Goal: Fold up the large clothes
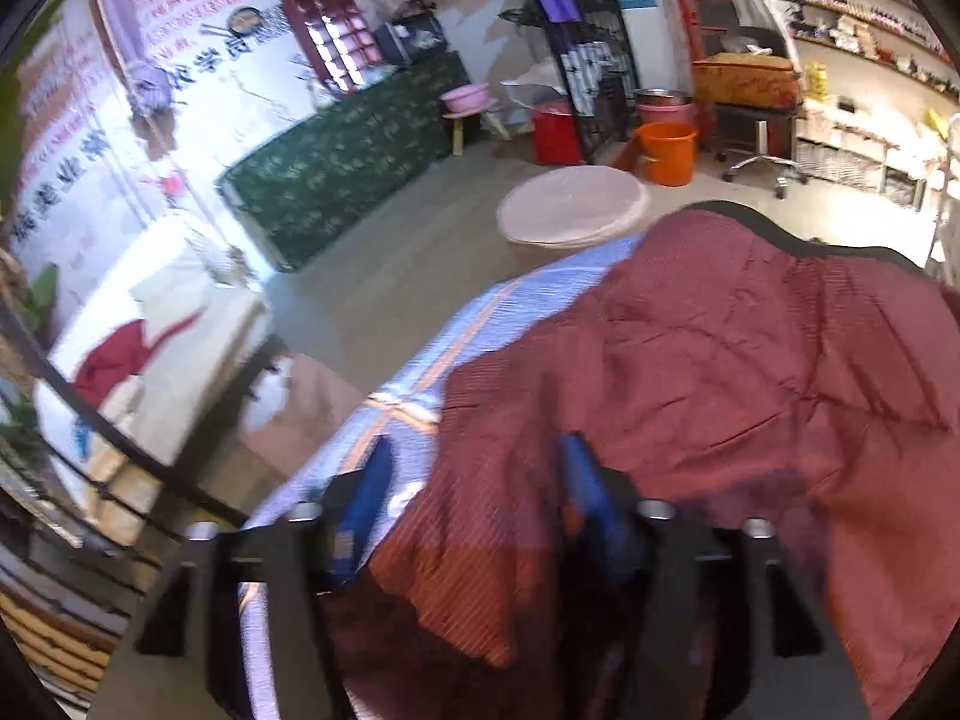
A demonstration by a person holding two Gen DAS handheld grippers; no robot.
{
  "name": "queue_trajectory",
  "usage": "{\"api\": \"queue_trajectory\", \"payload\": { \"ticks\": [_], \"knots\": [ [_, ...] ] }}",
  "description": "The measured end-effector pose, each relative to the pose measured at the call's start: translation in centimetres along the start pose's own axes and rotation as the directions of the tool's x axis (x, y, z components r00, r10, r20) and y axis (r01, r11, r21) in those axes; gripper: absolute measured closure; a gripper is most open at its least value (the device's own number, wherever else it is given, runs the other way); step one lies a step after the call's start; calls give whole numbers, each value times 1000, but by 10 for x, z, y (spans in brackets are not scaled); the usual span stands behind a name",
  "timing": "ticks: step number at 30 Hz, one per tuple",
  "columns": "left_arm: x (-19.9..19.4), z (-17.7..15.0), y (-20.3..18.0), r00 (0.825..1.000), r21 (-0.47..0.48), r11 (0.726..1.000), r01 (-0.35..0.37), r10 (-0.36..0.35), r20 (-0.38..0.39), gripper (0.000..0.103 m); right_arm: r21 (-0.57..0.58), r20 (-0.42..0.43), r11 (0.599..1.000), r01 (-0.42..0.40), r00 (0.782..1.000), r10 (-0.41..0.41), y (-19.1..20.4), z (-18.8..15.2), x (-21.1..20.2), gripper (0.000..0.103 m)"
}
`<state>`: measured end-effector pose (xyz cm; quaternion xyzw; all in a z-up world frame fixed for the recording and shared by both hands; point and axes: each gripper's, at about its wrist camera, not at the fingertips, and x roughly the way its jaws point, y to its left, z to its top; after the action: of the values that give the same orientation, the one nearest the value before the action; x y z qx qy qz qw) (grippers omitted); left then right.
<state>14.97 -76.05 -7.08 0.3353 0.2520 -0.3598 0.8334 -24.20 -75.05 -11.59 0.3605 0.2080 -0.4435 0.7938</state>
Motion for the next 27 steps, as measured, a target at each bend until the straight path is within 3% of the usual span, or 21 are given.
{"api": "queue_trajectory", "payload": {
  "ticks": [3, 6, 8, 11, 14, 17, 20, 23, 27],
  "knots": [
    [-20, -4, 25, 1000, -30, 999, -20, 20, -8, 16, 74, -45, 997, -5, 999, 8, -5, 5, 10, 55],
    [-50, -3, 62, 1000, -68, 997, -21, 20, -17, 13, 218, -120, 976, -23, 992, 50, -17, 3, 3, 31],
    [-83, -11, 85, 1000, -79, 997, -12, 13, 5, 13, 243, -128, 970, -31, 990, 64, -22, 6, -6, 30],
    [-128, -34, 108, 999, -93, 995, 32, -31, 13, 12, 189, -56, 982, 7, 998, 4, -13, 8, -42, 28],
    [-174, -77, 120, 997, -143, 987, 74, -73, 16, 7, 84, -7, 995, 54, 999, -53, 5, 9, -84, 24],
    [-199, -117, 117, 992, -194, 974, 121, -123, 0, 7, -69, -15, 997, 23, 1000, -24, 34, 0, -105, 24],
    [-206, -146, 110, 985, -233, 960, 156, -170, -39, 7, -209, -120, 975, -77, 991, 52, 74, -14, -101, 24],
    [-197, -153, 103, 976, -242, 950, 196, -214, -49, 7, -278, -145, 958, -72, 989, 32, 101, -19, -92, 24],
    [-166, -133, 90, 973, -167, 962, 218, -227, -37, 7, -363, -144, 931, -32, 989, -21, 123, -12, -70, 24]
  ]
}}
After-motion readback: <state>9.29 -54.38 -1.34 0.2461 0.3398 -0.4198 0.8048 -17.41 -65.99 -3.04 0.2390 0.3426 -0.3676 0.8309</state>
